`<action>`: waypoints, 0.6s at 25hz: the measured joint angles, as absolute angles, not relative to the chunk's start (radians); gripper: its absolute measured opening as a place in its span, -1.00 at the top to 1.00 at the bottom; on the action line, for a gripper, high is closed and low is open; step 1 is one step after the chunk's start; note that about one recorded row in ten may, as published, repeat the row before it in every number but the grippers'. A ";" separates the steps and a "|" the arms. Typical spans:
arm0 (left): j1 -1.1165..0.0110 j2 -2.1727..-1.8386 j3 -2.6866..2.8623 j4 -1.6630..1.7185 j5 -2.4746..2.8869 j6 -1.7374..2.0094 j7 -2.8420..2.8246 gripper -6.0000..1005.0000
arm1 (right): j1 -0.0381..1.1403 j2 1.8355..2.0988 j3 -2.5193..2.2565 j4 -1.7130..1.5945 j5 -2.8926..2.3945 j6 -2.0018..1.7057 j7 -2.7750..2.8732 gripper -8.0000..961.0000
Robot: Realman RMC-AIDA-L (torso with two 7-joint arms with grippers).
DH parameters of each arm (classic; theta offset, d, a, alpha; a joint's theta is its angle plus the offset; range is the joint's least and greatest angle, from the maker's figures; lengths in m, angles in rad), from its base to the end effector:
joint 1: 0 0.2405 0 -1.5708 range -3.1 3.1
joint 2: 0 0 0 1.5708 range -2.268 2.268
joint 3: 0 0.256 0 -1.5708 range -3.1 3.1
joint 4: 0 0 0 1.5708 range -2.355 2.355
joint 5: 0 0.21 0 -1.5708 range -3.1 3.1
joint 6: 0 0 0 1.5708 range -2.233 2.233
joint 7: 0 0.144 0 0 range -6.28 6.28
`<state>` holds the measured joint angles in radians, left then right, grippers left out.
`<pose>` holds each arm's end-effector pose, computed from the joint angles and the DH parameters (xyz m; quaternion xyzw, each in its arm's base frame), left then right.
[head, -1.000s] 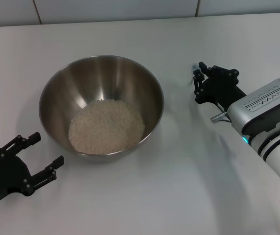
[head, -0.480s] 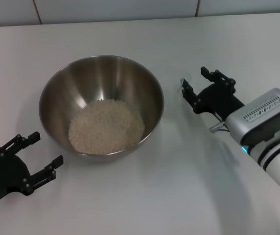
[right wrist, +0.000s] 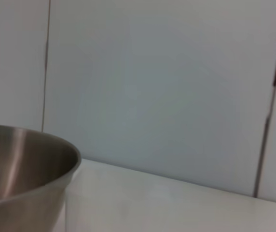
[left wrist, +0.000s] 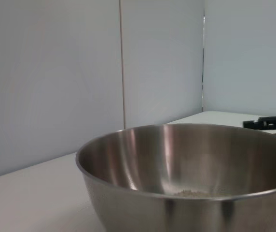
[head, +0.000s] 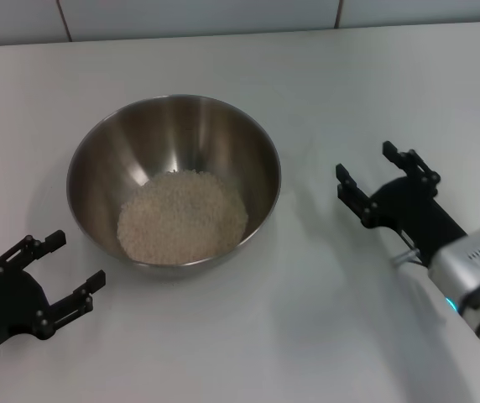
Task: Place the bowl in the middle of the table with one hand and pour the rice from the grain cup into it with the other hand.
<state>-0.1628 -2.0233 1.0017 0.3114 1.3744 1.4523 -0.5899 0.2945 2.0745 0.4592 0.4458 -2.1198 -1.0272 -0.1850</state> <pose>-0.3574 0.2173 -0.0218 -0.8968 -0.1512 -0.2612 0.3236 0.3025 0.2739 -0.0946 -0.7940 0.1993 0.2272 0.5275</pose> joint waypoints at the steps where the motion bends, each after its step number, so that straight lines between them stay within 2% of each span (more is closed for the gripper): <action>1: -0.162 -2.022 1.002 0.311 1.374 1.453 -0.590 -0.58 | 0.281 2.071 0.448 0.445 -2.122 -1.055 -0.181 -0.40; 8: -0.155 -2.022 1.002 0.311 1.374 1.456 -0.590 -0.59 | 0.263 2.030 0.395 0.302 -2.400 -1.303 0.182 -0.64; 15: -0.154 -2.022 1.002 0.315 1.375 1.469 -0.590 -0.59 | 0.360 2.072 0.394 0.022 -2.676 -1.462 0.418 -0.72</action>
<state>-0.1536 -2.0216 1.0017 0.3151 1.3745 1.4691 -0.5904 0.3603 2.0716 0.3939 0.0223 -2.6760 -1.4615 0.4175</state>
